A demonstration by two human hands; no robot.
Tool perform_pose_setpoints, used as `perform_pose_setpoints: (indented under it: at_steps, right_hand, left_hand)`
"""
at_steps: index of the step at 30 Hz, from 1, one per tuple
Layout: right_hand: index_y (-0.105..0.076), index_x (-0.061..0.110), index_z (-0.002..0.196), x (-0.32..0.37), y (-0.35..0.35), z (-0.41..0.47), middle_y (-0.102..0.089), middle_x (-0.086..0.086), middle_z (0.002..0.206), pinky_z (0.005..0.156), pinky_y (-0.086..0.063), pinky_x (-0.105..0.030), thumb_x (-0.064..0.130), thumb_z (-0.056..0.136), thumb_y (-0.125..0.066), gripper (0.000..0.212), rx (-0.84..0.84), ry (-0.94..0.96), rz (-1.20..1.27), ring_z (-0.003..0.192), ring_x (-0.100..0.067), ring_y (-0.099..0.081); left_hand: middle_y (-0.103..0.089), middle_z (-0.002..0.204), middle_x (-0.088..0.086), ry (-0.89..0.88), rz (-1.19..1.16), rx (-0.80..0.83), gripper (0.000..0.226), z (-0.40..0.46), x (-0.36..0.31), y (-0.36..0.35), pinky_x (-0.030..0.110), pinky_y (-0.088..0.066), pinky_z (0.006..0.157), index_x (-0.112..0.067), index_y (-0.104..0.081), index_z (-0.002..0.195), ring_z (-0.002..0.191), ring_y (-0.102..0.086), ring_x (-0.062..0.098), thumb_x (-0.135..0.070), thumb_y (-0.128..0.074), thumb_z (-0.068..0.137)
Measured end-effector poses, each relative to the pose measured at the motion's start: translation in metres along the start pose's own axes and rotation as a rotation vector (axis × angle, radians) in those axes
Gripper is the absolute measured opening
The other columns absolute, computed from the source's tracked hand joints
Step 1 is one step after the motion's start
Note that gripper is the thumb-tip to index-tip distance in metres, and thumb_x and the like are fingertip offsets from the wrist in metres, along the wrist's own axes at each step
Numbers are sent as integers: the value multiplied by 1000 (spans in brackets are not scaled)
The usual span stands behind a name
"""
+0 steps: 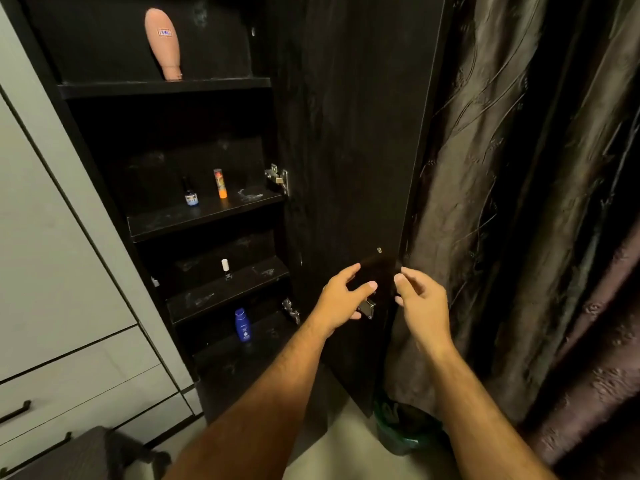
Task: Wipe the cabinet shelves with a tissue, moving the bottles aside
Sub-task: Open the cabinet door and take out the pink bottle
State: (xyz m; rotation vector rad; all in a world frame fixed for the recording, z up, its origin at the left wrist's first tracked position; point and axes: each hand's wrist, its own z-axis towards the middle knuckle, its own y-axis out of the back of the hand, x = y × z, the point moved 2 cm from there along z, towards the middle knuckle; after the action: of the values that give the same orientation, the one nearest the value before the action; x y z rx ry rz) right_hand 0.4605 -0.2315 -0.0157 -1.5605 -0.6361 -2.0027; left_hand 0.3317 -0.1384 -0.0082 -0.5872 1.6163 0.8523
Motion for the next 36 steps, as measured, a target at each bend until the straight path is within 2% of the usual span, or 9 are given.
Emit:
perform_pose_setpoints:
  at_steps: [3, 8, 14, 18, 19, 23, 27, 29, 36]
  right_hand:
    - [-69, 17, 117, 3, 0, -5, -71, 3, 106, 88, -57, -48, 21, 94, -62, 24, -94, 30, -79, 100, -11, -67]
    - [-72, 18, 106, 17, -12, -21, -69, 11, 94, 83, -57, -43, 20, 93, -62, 16, -240, 130, -166, 89, -5, -65]
    - [-71, 23, 105, 23, -59, -31, -69, 12, 92, 81, -58, -44, 24, 93, -62, 15, -133, 93, -163, 87, -8, -66]
    - [-70, 25, 101, 31, -97, -39, -68, 13, 89, 80, -59, -42, 22, 93, -63, 11, -47, 97, -172, 86, -5, -65]
    - [-70, 24, 99, 32, -107, -42, -68, 12, 88, 80, -59, -42, 22, 93, -63, 10, -18, 93, -170, 85, -6, -65]
    - [-71, 25, 95, 39, -149, -48, -69, 10, 84, 76, -59, -39, 24, 93, -64, 8, 104, 89, -176, 81, -6, -66]
    - [-71, 27, 93, 53, -189, -50, -69, 11, 85, 74, -59, -31, 25, 93, -64, 8, 191, 116, -197, 81, -2, -65]
    - [-70, 28, 92, 63, -210, -47, -68, 12, 85, 72, -57, -27, 25, 93, -63, 8, 219, 142, -212, 81, -1, -65]
    - [-70, 27, 87, 120, -269, -9, -68, 13, 83, 66, -43, -7, 23, 92, -63, 10, 293, 307, -205, 79, 4, -62]
  left_hand:
    - [-33, 154, 1, 1, 3, 14, 68, -1, 1, 5, 32, -59, 80, -32, -30, 149, 124, -53, 20, -38, -64, 90]
    - [-32, 155, 0, 3, 33, 6, 67, -5, 4, 25, 31, -59, 80, -33, -30, 149, 127, -51, 21, -38, -64, 91]
    - [-33, 155, -2, -23, 82, -40, 65, -16, 7, 69, 32, -57, 83, -36, -32, 148, 129, -47, 16, -38, -63, 91]
    - [-37, 153, -2, -67, 91, -104, 64, -26, 10, 113, 30, -51, 93, -31, -34, 148, 103, -54, -2, -36, -63, 91]
    - [-40, 151, -1, -78, 97, -120, 63, -28, 12, 126, 27, -49, 94, -29, -35, 147, 102, -54, -3, -35, -64, 91]
    - [-56, 137, 3, -85, 71, -184, 58, -36, 17, 174, 12, -44, 78, -28, -42, 143, 103, -57, 0, -33, -65, 91]
    - [-57, 136, 1, -91, 73, -271, 54, -43, 20, 222, 12, -41, 81, -29, -47, 139, 122, -53, 9, -35, -67, 89]
    - [-54, 138, -1, -112, 87, -304, 52, -46, 17, 244, 9, -39, 76, -29, -48, 138, 123, -50, 6, -34, -66, 90]
    - [-50, 140, -1, -261, 198, -421, 51, -40, -28, 309, 9, -41, 79, -23, -49, 138, 124, -54, 15, -31, -66, 91]
